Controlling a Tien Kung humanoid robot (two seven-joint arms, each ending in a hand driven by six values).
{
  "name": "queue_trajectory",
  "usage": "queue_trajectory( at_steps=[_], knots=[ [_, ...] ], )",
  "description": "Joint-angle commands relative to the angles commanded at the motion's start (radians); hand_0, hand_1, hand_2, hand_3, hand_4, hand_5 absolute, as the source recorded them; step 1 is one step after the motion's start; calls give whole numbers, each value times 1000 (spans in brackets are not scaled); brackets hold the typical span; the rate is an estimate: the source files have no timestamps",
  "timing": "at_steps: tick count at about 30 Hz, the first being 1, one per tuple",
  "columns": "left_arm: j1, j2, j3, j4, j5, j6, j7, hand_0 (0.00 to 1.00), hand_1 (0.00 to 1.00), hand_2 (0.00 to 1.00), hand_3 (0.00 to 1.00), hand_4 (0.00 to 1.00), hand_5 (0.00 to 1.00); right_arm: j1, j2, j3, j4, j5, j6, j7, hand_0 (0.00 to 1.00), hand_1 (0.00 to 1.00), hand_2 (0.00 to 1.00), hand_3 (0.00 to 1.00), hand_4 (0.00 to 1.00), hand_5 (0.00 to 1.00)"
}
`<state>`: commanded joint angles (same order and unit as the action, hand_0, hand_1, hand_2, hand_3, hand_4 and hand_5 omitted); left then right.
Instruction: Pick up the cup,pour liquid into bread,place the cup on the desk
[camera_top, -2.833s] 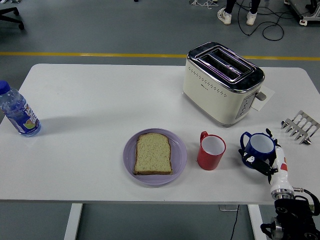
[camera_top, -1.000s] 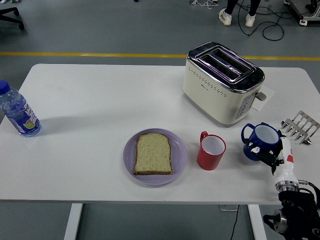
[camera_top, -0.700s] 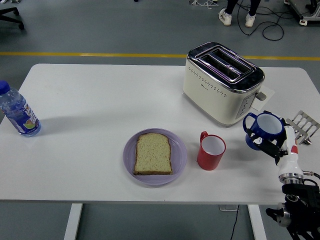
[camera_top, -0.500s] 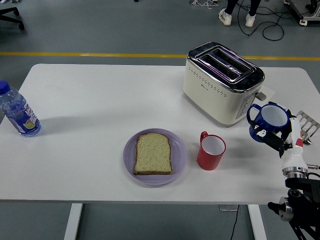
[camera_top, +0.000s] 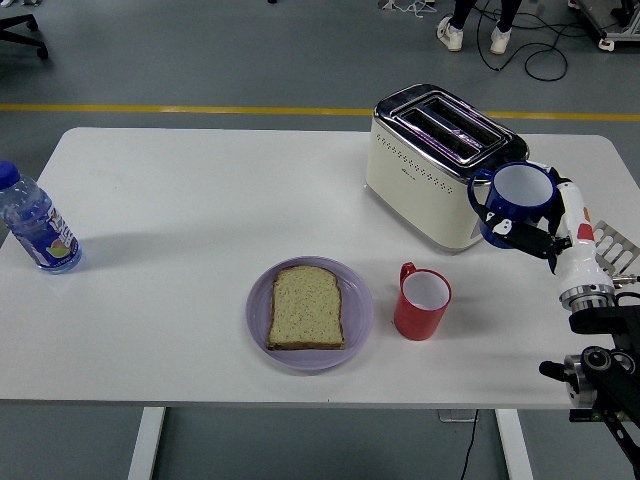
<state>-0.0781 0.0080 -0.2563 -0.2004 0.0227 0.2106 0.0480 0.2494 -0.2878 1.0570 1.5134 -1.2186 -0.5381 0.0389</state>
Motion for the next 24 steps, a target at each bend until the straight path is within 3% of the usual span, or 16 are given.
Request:
queue_trajectory(
  at_steps=[4, 9, 24],
  knots=[
    [-2, 0, -2, 0, 0, 0, 0, 634, 645, 653, 506, 239, 853, 34, -15, -37, 25, -134, 46, -82, 495, 358, 498, 495, 651, 2],
    [-5, 0, -8, -1, 2, 1, 0, 634, 644, 653, 506, 241, 857, 104, -14, -106, 7, -216, 95, -149, 509, 382, 523, 509, 645, 2],
    [-10, 2, -17, -1, 0, 1, -1, 633, 645, 653, 506, 240, 855, 259, 21, -285, -30, -442, 154, -255, 508, 397, 539, 517, 657, 2]
  ],
)
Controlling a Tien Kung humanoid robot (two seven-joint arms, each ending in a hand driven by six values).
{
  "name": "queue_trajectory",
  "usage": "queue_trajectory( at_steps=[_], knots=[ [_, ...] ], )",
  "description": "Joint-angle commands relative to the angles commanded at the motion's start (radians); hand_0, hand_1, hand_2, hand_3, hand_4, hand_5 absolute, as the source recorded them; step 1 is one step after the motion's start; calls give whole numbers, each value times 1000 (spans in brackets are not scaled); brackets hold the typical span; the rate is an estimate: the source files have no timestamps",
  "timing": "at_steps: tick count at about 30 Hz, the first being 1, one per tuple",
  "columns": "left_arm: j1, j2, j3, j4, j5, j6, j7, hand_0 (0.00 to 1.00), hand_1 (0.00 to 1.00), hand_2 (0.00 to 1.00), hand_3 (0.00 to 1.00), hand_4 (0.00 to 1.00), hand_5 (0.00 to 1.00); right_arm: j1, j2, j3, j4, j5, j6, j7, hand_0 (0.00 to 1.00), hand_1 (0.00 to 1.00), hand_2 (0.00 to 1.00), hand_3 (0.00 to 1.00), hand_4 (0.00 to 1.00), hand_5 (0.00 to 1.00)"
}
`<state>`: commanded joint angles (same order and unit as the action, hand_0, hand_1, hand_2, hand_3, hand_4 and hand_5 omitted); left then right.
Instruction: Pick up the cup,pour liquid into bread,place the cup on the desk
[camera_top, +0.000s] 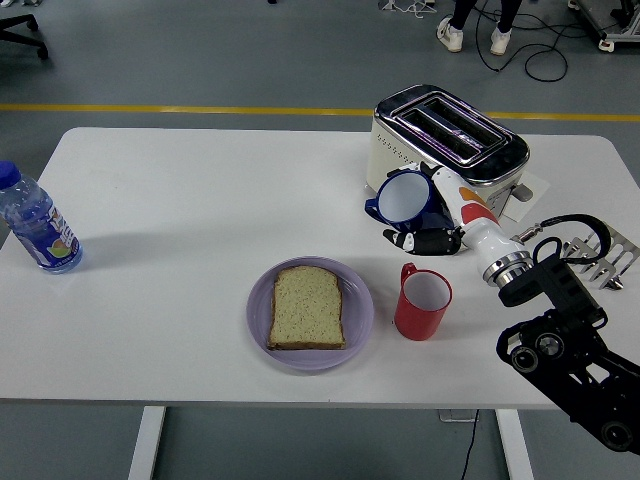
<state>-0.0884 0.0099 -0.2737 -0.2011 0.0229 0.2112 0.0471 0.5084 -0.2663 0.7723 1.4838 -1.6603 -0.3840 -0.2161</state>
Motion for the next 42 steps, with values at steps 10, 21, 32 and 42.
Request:
queue_trajectory(
  at_steps=[10, 21, 32, 42],
  knots=[
    [-1, 2, -4, 0, 0, 0, -1, 634, 645, 653, 506, 240, 855, 59, 20, -65, -4, -137, 45, -81, 511, 404, 544, 519, 659, 2],
    [-3, 5, -2, 0, -2, 0, -1, 634, 644, 653, 506, 240, 855, 147, 28, -162, -32, -294, 81, -147, 511, 405, 545, 522, 656, 2],
    [-4, 6, -4, 0, -6, 1, -2, 634, 646, 654, 506, 240, 854, 251, 6, -263, -29, -390, 107, -163, 515, 414, 555, 528, 636, 2],
    [-2, 4, 1, 1, -9, 1, -2, 634, 644, 654, 505, 240, 855, 328, -39, -343, -22, -451, 126, -166, 516, 424, 558, 526, 631, 2]
  ],
)
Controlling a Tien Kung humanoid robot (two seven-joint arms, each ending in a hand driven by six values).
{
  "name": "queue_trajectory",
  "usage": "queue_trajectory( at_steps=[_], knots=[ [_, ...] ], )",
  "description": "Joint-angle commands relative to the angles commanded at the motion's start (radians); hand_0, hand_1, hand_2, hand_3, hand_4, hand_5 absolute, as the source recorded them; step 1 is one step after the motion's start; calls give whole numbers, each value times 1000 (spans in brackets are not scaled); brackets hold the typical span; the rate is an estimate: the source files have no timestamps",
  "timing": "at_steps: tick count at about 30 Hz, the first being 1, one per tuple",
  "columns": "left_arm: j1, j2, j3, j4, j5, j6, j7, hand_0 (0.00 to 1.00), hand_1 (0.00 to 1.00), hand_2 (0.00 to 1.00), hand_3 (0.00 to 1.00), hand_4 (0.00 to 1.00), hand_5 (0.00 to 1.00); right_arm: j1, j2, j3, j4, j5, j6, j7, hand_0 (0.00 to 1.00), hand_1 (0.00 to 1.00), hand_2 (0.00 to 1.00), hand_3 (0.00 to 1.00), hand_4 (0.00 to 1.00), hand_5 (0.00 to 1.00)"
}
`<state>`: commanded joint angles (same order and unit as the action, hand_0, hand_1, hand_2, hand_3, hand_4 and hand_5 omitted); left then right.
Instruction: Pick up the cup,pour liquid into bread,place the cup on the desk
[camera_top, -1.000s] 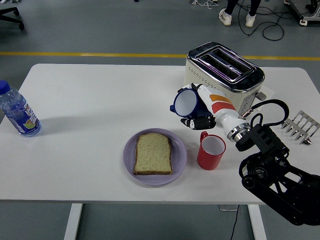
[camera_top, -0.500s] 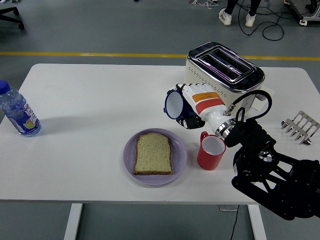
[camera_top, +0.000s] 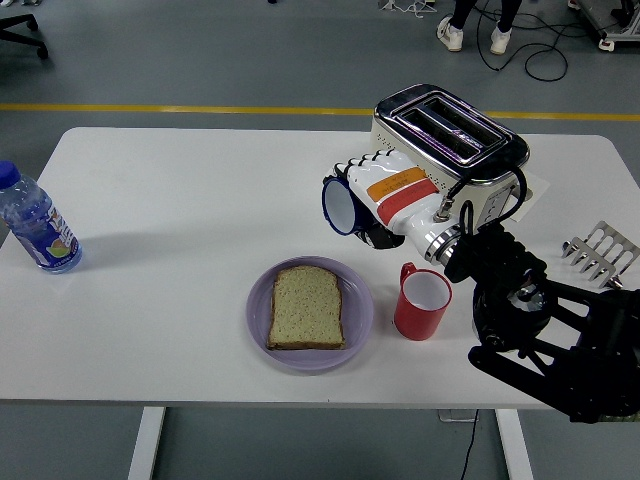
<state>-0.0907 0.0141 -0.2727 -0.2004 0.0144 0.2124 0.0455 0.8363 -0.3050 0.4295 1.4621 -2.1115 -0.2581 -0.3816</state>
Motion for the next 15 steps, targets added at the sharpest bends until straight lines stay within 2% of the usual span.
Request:
queue_trajectory(
  at_steps=[6, 15],
  knots=[
    [4, -1, 0, 0, -3, 0, 0, 634, 644, 653, 505, 240, 853, 41, -23, -41, 8, -45, 2, 11, 523, 432, 559, 525, 628, 2],
    [13, -3, 8, 0, -8, 0, 1, 634, 644, 653, 505, 240, 854, 87, -21, -84, 13, -134, 10, 8, 524, 435, 564, 528, 628, 2]
  ],
)
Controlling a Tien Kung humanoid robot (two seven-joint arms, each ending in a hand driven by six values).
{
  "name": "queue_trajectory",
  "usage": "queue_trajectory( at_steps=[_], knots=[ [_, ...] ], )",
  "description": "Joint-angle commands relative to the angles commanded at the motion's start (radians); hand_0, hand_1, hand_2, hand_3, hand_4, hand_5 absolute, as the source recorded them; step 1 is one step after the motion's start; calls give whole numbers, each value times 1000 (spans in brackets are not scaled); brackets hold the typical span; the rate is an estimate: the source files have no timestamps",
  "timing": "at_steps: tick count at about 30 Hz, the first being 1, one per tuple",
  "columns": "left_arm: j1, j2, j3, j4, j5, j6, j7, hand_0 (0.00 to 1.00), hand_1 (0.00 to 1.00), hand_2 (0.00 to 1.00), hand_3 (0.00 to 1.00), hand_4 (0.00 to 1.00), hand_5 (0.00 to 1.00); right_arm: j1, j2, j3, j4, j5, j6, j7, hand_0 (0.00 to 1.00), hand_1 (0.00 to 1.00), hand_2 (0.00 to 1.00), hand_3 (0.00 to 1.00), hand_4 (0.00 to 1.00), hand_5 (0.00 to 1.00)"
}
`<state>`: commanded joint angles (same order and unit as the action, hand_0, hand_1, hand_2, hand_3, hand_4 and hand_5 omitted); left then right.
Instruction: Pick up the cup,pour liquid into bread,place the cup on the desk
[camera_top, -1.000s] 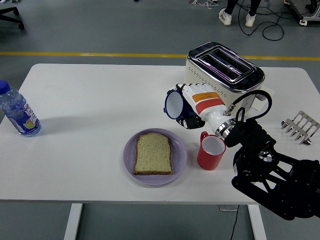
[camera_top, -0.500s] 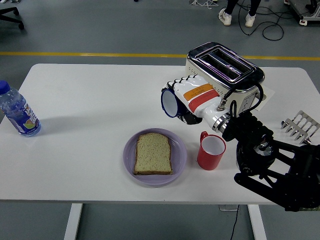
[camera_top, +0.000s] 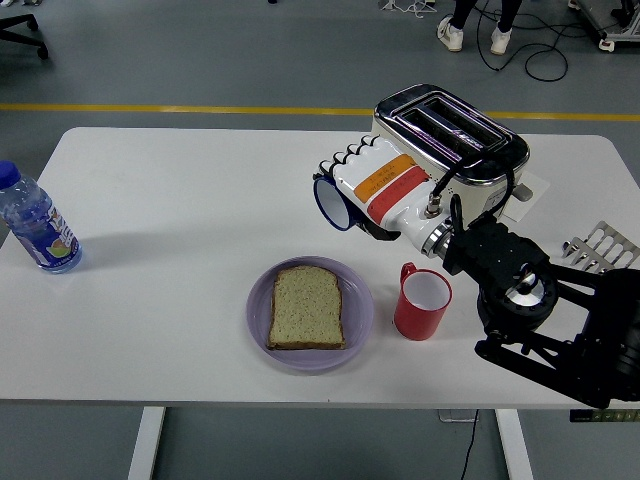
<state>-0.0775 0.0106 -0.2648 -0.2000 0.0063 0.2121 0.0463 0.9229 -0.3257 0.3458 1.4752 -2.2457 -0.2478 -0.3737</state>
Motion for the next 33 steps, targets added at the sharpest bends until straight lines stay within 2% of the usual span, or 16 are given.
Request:
queue_trajectory(
  at_steps=[11, 22, 30, 33],
  knots=[
    [5, -3, 7, 0, -4, 0, 0, 634, 644, 653, 506, 240, 854, 37, 2, -53, -9, -23, 7, -51, 517, 436, 563, 527, 635, 2],
    [4, -2, 3, 0, -1, 0, 1, 634, 644, 653, 505, 240, 854, 32, 1, -53, -27, -23, -13, -51, 523, 439, 563, 528, 640, 2],
    [4, -3, 1, 0, 1, 0, 1, 634, 644, 653, 505, 240, 853, 8, 0, -21, -31, -23, -75, -39, 526, 439, 562, 526, 644, 2],
    [4, -3, -1, 0, 2, 0, 1, 633, 644, 653, 506, 240, 853, -15, -7, -1, -35, 38, -135, -32, 522, 435, 559, 525, 649, 2]
  ],
)
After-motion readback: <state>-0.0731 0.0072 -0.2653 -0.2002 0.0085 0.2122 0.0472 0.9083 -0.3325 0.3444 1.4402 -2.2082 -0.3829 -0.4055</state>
